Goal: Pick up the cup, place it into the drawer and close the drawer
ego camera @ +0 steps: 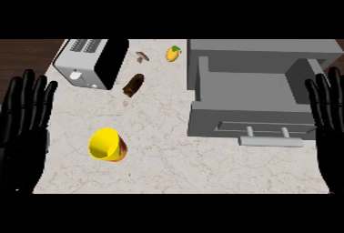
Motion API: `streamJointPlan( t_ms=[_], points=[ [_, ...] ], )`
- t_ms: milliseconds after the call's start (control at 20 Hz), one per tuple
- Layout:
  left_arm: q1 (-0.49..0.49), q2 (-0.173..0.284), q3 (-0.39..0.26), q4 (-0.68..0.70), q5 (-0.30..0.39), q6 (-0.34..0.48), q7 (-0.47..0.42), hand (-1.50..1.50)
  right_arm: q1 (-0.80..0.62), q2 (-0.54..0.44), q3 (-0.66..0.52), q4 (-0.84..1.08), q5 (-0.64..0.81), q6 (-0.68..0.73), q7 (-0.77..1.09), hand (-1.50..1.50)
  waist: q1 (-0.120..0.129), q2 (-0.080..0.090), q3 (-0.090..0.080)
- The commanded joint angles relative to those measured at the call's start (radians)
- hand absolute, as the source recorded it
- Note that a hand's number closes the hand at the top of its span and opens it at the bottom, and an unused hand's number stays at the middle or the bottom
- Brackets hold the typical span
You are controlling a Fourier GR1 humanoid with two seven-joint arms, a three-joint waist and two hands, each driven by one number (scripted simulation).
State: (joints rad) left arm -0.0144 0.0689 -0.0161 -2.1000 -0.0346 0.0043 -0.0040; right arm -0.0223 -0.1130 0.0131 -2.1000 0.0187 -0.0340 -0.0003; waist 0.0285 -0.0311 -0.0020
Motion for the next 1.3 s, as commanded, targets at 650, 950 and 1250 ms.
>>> streamJointPlan(
  t_ms=[650, 950, 1250],
  points=[
    [0.078, -0.069, -0.151, -0.038, 0.071, 0.175, 0.088, -1.5, -0.039, 0.052, 0.052, 0.06, -0.081, 0.052, 0.103, -1.5, -0.026, 0.031, 0.002],
    [0.076, -0.069, -0.165, -0.072, 0.054, 0.186, 0.123, -1.5, -0.052, 0.03, -0.011, 0.102, -0.129, 0.105, 0.065, -1.5, -0.026, 0.03, 0.002],
    [0.013, -0.069, -0.145, 0.105, 0.052, 0.228, 0.023, -1.5, -0.076, 0.004, -0.043, 0.031, -0.162, 0.123, 0.143, -1.5, -0.029, 0.031, 0.002]
  ],
)
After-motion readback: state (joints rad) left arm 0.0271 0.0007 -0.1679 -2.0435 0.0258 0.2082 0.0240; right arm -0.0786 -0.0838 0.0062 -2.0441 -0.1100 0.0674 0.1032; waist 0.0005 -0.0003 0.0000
